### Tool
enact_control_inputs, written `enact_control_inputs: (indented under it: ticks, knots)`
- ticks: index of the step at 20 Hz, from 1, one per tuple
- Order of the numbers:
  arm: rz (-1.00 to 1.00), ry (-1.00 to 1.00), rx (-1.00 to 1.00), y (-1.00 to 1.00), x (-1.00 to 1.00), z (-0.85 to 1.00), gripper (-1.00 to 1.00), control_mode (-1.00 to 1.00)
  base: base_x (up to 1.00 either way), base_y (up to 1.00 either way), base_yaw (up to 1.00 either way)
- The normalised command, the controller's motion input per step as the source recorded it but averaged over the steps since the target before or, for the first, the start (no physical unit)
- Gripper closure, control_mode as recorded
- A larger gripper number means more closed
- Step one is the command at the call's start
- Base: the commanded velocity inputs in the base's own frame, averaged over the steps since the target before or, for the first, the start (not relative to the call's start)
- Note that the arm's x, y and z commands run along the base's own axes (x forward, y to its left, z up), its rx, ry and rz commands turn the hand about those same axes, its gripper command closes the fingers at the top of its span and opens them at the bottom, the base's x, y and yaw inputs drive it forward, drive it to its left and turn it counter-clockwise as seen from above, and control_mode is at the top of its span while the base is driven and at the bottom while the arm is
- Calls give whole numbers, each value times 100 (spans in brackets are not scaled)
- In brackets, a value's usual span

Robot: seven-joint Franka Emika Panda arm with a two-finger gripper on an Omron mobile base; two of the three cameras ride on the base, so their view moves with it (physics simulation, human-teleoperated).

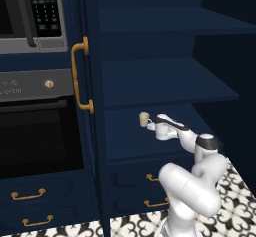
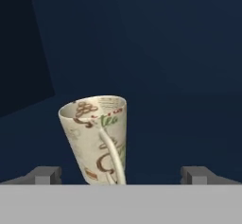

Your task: Gather all objects into one cabinet and sort the glasses and bowls to opposite sides.

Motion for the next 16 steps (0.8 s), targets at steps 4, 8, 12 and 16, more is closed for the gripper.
enact_control_inputs:
  ticks: [4,8,12,16]
  knots:
    - [0,0,0,0,12,-21,-100,-100,0,0,0]
    - [0,0,0,0,4,-21,-100,-100,0,0,0]
    - [0,0,0,4,3,-17,-100,-100,0,0,0]
    - [0,0,0,18,13,-18,-100,-100,0,0,0]
